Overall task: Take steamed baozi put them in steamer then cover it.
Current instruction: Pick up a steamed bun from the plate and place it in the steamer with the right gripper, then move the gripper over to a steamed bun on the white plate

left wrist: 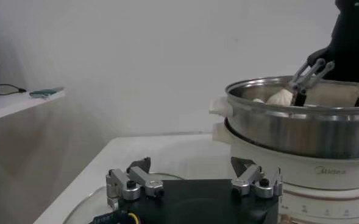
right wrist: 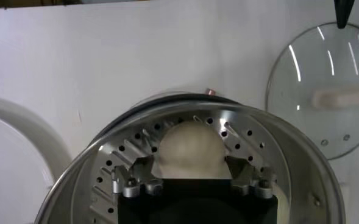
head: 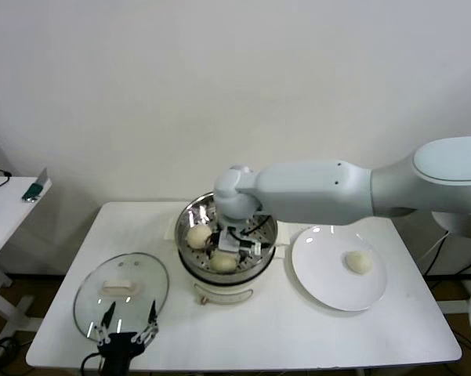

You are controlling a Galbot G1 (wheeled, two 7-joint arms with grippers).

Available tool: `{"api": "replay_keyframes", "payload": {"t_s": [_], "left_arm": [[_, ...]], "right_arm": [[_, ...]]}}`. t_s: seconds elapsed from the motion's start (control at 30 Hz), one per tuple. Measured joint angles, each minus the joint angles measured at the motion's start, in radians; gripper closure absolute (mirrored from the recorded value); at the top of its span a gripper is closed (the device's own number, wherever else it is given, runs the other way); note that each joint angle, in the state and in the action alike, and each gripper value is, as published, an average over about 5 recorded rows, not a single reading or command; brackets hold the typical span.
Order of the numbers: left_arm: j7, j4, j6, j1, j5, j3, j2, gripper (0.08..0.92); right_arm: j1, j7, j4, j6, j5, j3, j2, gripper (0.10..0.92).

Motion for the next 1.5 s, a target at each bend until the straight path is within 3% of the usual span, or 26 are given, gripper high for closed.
{"api": "replay_keyframes", "payload": {"t_s": [0.2,0.37,0.6,0.8,1.1,1.5], "left_arm": [[0.0,-0.007,0.003,0.002,0.001,-0.001,0.0,0.177],[0.002,-0.011,0.005,0.001,0.006,0.003,0.0,0.177],[0.005,-0.011,0.005,-0.001,0.007,0.009,0.003,0.177],[0.007,-0.011,0.004,-0.003,0.005,0.007,0.009,0.177],[0.008,-0.004,0.006,-0.002,0.005,0.001,0.007,0.177],[0.01,0.019,0.005,-0.002,0.02,0.0,-0.012,0.177]], "right_arm": [[0.03,-0.03,-0.019,0.016,0.031,0.012,-0.028,0.202],[0.102,-0.067,-0.046,-0.003,0.141,-0.008,-0.093,0.203],[0.222,-0.092,-0.091,-0.091,0.341,-0.097,-0.233,0.203],[0.252,-0.075,-0.093,-0.208,0.43,-0.178,-0.385,0.203],[0.124,-0.04,-0.126,-0.331,0.417,-0.157,-0.58,0.203],[-0.148,-0.015,-0.247,-0.389,0.318,0.013,-0.647,0.203]]}}
